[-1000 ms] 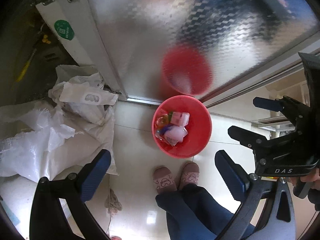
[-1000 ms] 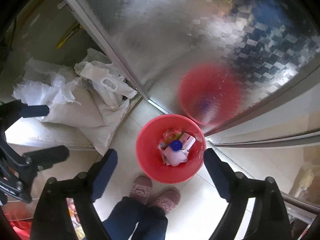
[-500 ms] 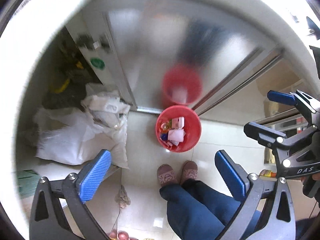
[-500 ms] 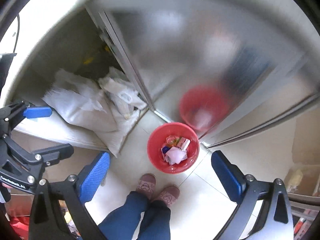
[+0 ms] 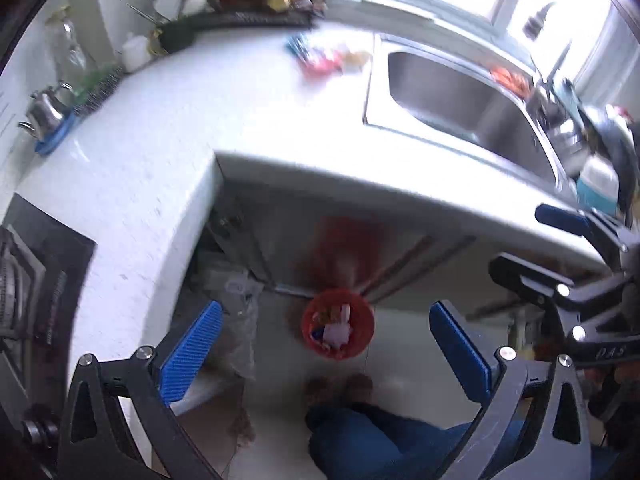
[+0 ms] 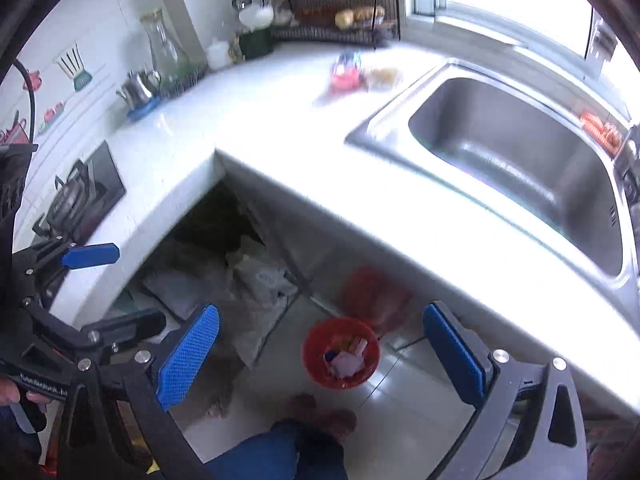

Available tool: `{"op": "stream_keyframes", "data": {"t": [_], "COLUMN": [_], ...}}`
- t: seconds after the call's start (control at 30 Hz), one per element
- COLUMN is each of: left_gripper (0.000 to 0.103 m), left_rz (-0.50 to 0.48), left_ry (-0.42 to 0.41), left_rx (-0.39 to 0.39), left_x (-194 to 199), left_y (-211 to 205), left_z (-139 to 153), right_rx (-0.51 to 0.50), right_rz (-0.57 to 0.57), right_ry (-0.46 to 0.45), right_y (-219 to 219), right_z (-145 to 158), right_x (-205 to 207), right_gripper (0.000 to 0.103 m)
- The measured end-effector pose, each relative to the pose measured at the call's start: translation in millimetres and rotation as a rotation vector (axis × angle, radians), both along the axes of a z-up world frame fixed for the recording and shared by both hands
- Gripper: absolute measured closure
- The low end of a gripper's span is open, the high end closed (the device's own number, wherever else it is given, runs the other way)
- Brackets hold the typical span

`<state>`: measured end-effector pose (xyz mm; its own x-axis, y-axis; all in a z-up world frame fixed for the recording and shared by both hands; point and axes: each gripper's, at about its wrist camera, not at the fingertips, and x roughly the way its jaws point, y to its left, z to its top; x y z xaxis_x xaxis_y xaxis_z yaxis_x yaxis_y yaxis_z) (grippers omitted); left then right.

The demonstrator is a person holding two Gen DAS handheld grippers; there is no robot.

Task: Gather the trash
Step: 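Raise both tools back toward the counter, then grasp the blue-and-pink wrapped package with the left gripper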

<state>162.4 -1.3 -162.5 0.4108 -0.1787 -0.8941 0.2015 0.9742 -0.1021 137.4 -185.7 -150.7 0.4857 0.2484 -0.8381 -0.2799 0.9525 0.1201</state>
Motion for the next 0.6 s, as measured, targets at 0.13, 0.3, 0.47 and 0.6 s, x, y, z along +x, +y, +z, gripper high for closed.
{"op": "stream_keyframes", "data": {"t": [0.13, 0.3, 0.47, 0.6], "left_gripper": [0.0, 0.0, 0.0, 0.0], "left_rz": [0.015, 0.005, -0.01, -0.043], "left_ry": [-0.035, -0.082, -0.112, -0.116], "left_rx": [0.02, 0.006, 0.041, 0.056], "left_x": [13.3, 38.1, 71.1, 101.9], "left_y": [-1.7, -3.6, -8.7, -15.6], "left_z": [27.7, 57.9, 71.9, 72.5], "right_rx": [0.004, 0.016, 0.013, 0.002], "right_rz": [0.002, -0.011, -0.031, -0.046], "right_ry": [-0.057, -0.103, -0.121, -0.135], "right_y": [-5.0, -10.1, -13.0, -9.1], "right_z": [30.1, 56.1, 68.8, 68.0], "right_x": [7.4, 27.7, 54.2, 80.8], "right_gripper": [0.001, 0.001, 0.001, 0.001]}}
